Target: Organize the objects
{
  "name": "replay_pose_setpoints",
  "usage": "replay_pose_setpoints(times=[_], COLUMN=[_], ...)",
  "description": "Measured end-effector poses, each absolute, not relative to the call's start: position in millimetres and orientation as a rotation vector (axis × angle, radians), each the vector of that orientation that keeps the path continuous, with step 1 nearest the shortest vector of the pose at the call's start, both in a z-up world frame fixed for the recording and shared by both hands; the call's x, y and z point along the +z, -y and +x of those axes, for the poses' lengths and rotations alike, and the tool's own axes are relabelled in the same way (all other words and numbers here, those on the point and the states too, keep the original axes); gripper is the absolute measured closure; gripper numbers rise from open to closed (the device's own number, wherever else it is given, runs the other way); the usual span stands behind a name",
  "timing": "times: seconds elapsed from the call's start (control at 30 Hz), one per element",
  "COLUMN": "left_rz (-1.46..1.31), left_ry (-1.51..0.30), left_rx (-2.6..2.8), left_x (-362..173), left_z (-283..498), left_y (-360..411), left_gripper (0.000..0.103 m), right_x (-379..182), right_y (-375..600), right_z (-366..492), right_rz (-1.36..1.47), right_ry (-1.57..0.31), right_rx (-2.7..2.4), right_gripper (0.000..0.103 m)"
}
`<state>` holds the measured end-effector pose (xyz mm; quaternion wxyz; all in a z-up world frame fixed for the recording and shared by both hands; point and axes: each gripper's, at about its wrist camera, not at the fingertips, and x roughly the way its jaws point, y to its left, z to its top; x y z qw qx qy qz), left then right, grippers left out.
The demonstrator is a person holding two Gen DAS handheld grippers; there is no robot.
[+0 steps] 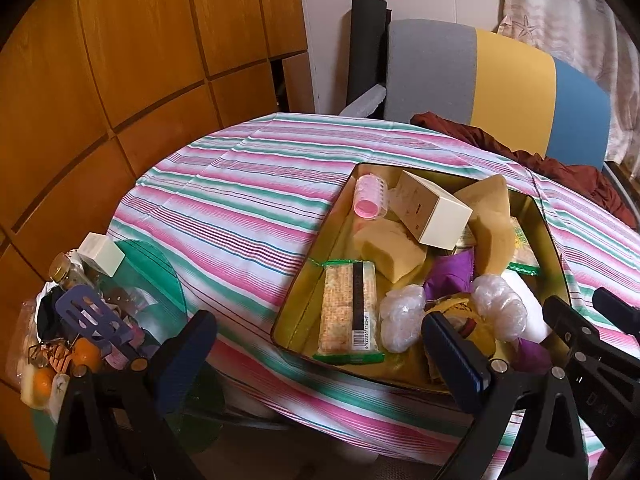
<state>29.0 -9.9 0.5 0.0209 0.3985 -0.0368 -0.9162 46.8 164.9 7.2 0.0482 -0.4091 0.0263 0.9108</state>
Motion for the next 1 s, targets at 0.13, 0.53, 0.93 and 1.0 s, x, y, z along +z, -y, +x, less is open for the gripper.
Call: replay_pose_setpoints(times=[0.13,0.53,0.93,1.0], left_rz=[1.234,1.232,1.241,1.241], left_ry=[0.129,0.143,0.138,0.136], left_rx=[-2.841,-2.851,-2.852,-2.838], left_x=[0.5,0.5,-1.6,-3.2], left_z=[30.2,32.2,33.3,32.9], left_y=[8.3,6.0,5.7,6.5], left_gripper=[0.000,0.000,0.006,0.006], right_x=[7.6,9.5,9.3,9.2], right_y=[-166.9,-168.3,-168.8,-169.2], right_z=[46.6,48.6,48.2,47.9], right_rz=[-1.248,-1.231,-1.232,-1.231], right_ry=[-0.097,-0.107,-0.114,-0.117], right_rx=[2.773,2.778,2.778,2.777], right_gripper=[0.035,0.035,0.035,0.035])
